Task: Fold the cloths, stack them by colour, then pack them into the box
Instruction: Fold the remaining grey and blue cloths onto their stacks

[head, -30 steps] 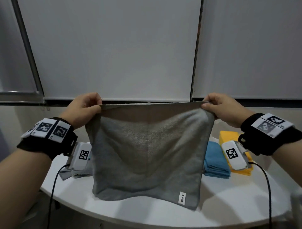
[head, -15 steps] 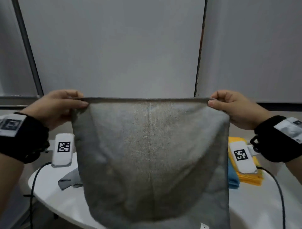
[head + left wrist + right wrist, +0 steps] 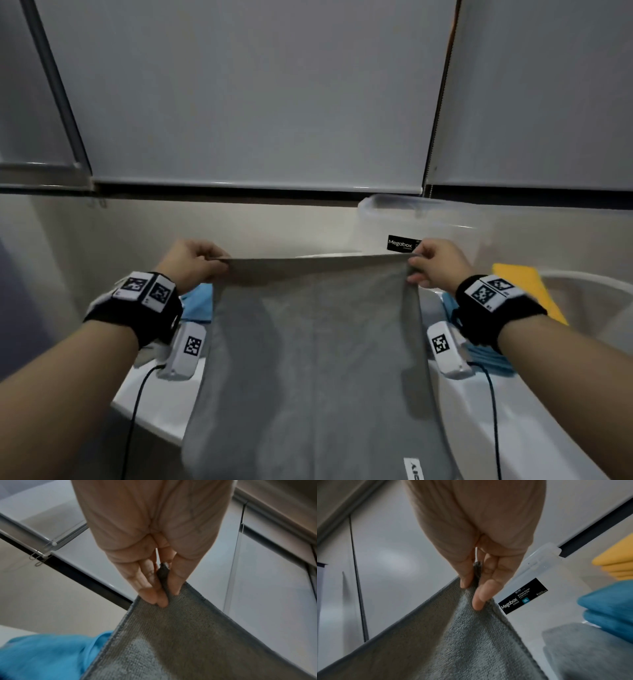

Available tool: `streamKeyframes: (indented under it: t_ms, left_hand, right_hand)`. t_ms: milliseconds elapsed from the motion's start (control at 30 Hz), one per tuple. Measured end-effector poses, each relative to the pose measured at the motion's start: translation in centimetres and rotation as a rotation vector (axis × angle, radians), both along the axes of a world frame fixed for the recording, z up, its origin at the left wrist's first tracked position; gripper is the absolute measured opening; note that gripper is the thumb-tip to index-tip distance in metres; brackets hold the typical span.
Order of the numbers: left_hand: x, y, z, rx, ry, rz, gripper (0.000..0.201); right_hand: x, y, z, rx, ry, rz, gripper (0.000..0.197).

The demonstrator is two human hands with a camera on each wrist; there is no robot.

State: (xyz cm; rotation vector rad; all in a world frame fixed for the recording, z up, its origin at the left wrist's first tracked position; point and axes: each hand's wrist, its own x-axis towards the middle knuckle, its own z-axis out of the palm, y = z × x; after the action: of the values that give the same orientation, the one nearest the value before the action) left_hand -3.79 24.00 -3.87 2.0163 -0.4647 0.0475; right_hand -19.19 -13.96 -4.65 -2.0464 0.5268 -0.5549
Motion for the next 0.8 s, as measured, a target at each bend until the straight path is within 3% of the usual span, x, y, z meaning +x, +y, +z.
streamKeyframes:
  t_ms: [167,367,500,567,633,800]
  left_hand:
    - [-2.2,2.0,-4.3,0.123,-0.059,-0.044,0.019]
    - [-8.0,5.9,-8.0,0.181,0.090,-0.247,0.017]
    - [-10.0,7.7,-11.0,0.390,0.097,-0.368,0.013]
    - [-10.4,8.2,-12.2,0.485,0.051,-0.390,0.006]
    - [-10.7,8.4,-13.1,0.522,0.006,-0.378,0.011]
    - [-10.2,6.6,-13.5,0.603,-0.039,-0.296,0.024]
  right_hand:
    - [-4.5,1.0,-2.0,0.040,0.071,0.079,0.018]
    - [-12.8,4.2,-5.3,0.097,0.181,0.245,0.013]
    - [-15.9,5.7,-8.8,0.129,0.345,0.387,0.017]
    - [-16.7,6.1,-10.2,0.058,0.411,0.475,0.016]
    - [-16.9,6.4,-11.0,-0.109,0.442,0.509,0.014]
    - [-15.0,5.4,-11.7,-0.361,0.426,0.416,0.016]
